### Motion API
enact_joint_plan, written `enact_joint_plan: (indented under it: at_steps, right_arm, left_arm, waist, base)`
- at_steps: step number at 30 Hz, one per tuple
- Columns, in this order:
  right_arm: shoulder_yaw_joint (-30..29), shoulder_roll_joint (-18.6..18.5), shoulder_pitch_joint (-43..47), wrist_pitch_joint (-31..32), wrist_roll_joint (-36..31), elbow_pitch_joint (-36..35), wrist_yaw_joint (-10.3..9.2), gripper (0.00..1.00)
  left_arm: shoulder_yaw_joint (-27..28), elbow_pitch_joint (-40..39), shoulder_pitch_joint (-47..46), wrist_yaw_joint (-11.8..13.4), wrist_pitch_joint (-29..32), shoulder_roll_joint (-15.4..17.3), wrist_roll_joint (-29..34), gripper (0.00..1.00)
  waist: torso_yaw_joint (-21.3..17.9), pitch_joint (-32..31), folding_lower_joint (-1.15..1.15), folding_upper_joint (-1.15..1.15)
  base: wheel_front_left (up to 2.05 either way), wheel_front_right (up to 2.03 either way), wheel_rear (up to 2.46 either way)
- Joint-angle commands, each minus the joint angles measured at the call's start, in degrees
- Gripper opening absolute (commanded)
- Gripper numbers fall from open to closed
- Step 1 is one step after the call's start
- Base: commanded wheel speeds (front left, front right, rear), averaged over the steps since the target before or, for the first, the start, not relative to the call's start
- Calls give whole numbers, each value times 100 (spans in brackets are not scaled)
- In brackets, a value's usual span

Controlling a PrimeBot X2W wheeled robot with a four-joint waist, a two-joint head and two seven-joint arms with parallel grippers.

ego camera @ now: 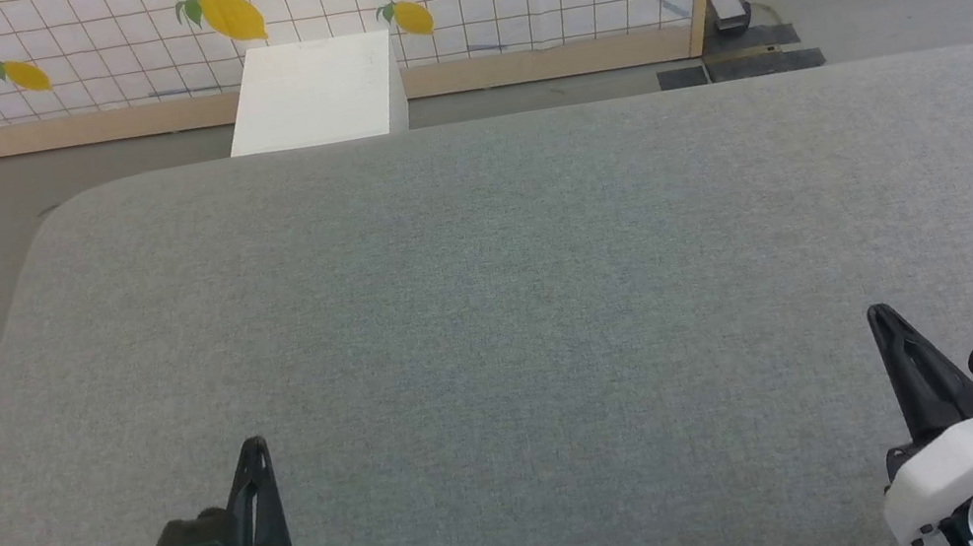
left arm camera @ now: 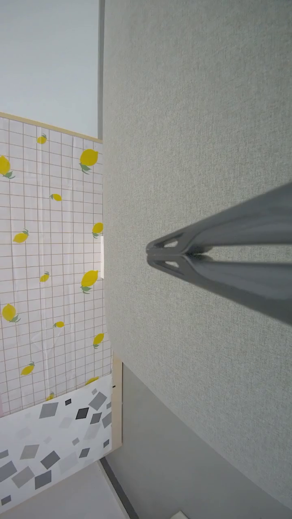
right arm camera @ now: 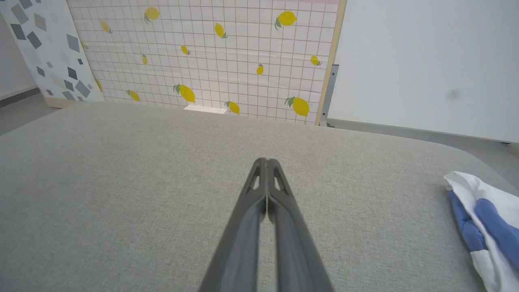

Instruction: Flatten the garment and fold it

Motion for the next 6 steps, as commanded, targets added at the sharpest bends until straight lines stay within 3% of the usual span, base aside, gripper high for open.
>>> enact_joint_plan:
  at_steps: [1,6]
  right_arm:
    - [42,10,-122,30,-36,-39,-7,0]
    - [90,11,-140,69,-43,-62,-7,0]
  left_arm:
    - [39,23,-108,-36,33,-32,53,0]
    - [74,42,-149,-57,92,-44,86,0]
  waist:
    - [0,0,0,0]
    - [-1,2,0,0]
  base:
    - [0,0,0]
    - [0,0,0]
